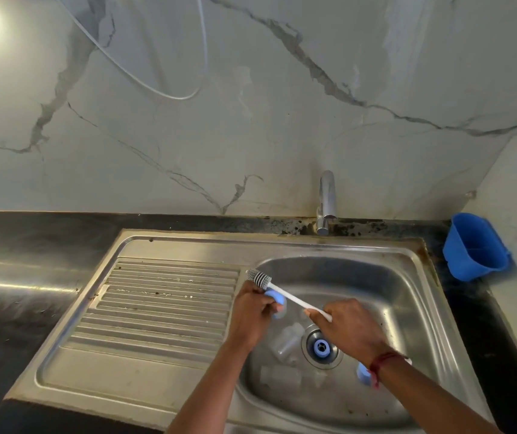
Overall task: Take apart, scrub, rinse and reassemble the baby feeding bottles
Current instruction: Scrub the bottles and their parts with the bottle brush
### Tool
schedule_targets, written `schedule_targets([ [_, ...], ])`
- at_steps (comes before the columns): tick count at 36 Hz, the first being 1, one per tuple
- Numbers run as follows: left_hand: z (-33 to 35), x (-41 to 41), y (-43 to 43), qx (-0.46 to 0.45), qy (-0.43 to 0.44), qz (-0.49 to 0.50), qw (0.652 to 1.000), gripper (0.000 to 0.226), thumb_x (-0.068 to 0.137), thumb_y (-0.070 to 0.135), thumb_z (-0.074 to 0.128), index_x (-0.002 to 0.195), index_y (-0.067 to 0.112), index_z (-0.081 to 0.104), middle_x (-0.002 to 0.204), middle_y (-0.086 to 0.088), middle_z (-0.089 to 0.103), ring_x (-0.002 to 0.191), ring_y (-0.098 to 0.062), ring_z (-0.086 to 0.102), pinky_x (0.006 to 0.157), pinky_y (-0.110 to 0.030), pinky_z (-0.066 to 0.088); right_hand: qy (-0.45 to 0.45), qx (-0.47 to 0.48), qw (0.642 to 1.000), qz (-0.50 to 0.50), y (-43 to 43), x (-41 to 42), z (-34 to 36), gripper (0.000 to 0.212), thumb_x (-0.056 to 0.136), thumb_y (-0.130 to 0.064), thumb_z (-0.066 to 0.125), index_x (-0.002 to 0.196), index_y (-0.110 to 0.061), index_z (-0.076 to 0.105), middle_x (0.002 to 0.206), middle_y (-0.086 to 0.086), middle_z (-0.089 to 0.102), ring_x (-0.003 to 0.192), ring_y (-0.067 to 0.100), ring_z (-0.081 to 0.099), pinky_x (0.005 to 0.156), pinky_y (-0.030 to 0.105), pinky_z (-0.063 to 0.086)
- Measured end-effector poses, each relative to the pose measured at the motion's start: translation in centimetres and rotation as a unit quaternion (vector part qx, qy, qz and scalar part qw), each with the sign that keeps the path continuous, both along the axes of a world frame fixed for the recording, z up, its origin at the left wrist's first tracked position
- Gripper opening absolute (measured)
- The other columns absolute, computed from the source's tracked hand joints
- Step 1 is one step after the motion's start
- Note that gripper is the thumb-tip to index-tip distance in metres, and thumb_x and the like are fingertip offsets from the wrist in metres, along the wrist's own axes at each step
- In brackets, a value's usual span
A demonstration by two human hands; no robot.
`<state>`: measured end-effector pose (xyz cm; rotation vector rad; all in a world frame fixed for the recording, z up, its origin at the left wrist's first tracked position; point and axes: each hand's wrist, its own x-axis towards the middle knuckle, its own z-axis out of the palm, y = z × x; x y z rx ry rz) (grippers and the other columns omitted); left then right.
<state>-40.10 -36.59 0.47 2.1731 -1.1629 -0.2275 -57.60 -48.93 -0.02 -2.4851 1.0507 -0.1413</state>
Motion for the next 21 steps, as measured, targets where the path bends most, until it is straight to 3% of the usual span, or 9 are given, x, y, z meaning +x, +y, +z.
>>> schedule_targets([
  [2, 0.5, -0.6, 0.1, -0.002, -0.003, 0.005, 1.000, 0.004, 0.079, 0.012, 0.079, 0.082, 0.013, 0.082, 0.085, 0.008, 0.058, 0.083, -0.005, 0.054, 0.078, -0.001, 0.034, -0.018, 0.024, 0.999, -0.018, 0.3, 0.2, -0.5, 0.062, 0.092, -0.066, 0.046, 0.054, -0.017, 0.041, 0.051, -0.003, 0.044, 0.050, 0.009, 0.041, 0.045, 0.020, 0.027],
  [4, 0.7, -0.8, 0.3, 0.042, 0.045, 0.046, 0.997, 0.026, 0.083, 0.039, 0.071, 0.083, 0.014, 0.081, 0.085, -0.006, 0.069, 0.085, -0.013, 0.058, 0.077, -0.021, 0.043, -0.037, 0.049, 0.998, -0.035, 0.4, 0.2, -1.2, 0.063, 0.093, -0.063, 0.047, 0.053, -0.014, 0.039, 0.048, -0.001, 0.042, 0.048, 0.010, 0.040, 0.048, 0.021, 0.031],
  [6, 0.4, -0.6, 0.7, 0.037, 0.136, 0.103, 0.985, 0.043, 0.074, 0.056, 0.062, 0.067, 0.016, 0.076, 0.069, -0.008, 0.068, 0.065, -0.004, 0.054, 0.067, -0.029, 0.042, -0.071, 0.082, 0.992, -0.058, 0.2, -0.1, -1.6, 0.063, 0.093, -0.059, 0.049, 0.052, -0.013, 0.038, 0.047, -0.001, 0.041, 0.048, 0.011, 0.040, 0.052, 0.022, 0.032],
  [8, 0.5, -1.0, 1.0, -0.010, 0.274, 0.156, 0.949, 0.034, 0.072, 0.048, 0.072, 0.056, 0.018, 0.071, 0.055, -0.001, 0.063, 0.054, -0.004, 0.054, 0.064, -0.029, 0.049, -0.095, 0.116, 0.986, -0.066, 0.1, -0.5, -1.8, 0.062, 0.094, -0.056, 0.052, 0.050, -0.014, 0.037, 0.046, -0.002, 0.040, 0.046, 0.010, 0.038, 0.052, 0.022, 0.031],
  [11, 0.3, -1.6, 1.3, -0.096, 0.472, 0.230, 0.846, 0.018, 0.077, 0.016, 0.085, 0.068, 0.004, 0.075, 0.068, -0.008, 0.068, 0.066, -0.021, 0.065, 0.073, -0.037, 0.061, -0.103, 0.150, 0.982, -0.052, 0.3, -0.7, -2.2, 0.062, 0.092, -0.054, 0.056, 0.049, -0.015, 0.037, 0.047, 0.000, 0.038, 0.047, 0.010, 0.036, 0.054, 0.029, 0.035],
  [14, 0.2, -2.1, 1.3, -0.134, 0.513, 0.266, 0.805, 0.028, 0.073, 0.009, 0.086, 0.077, -0.012, 0.068, 0.074, -0.015, 0.070, 0.064, -0.021, 0.069, 0.063, -0.030, 0.062, -0.097, 0.158, 0.982, -0.048, 0.5, -0.6, -2.5, 0.063, 0.091, -0.055, 0.058, 0.050, -0.012, 0.039, 0.047, 0.002, 0.039, 0.047, 0.010, 0.036, 0.057, 0.037, 0.039],
  [18, 0.3, -2.5, 1.1, -0.153, 0.532, 0.287, 0.782, 0.037, 0.070, 0.006, 0.088, 0.067, 0.006, 0.051, 0.071, -0.014, 0.065, 0.060, -0.020, 0.069, 0.060, -0.031, 0.062, -0.104, 0.159, 0.981, -0.050, 1.4, -0.3, -2.1, 0.063, 0.092, -0.051, 0.059, 0.048, -0.015, 0.035, 0.045, -0.001, 0.037, 0.046, 0.009, 0.036, 0.054, 0.026, 0.035],
  [21, 0.3, -1.8, 1.0, -0.187, 0.567, 0.297, 0.745, 0.046, 0.073, 0.003, 0.085, 0.077, 0.012, 0.040, 0.081, -0.013, 0.062, 0.067, -0.020, 0.069, 0.059, -0.030, 0.061, -0.104, 0.163, 0.980, -0.052, 2.1, 0.1, -1.6, 0.063, 0.092, -0.052, 0.059, 0.046, -0.018, 0.031, 0.041, -0.006, 0.034, 0.043, 0.008, 0.035, 0.050, 0.020, 0.031],
])
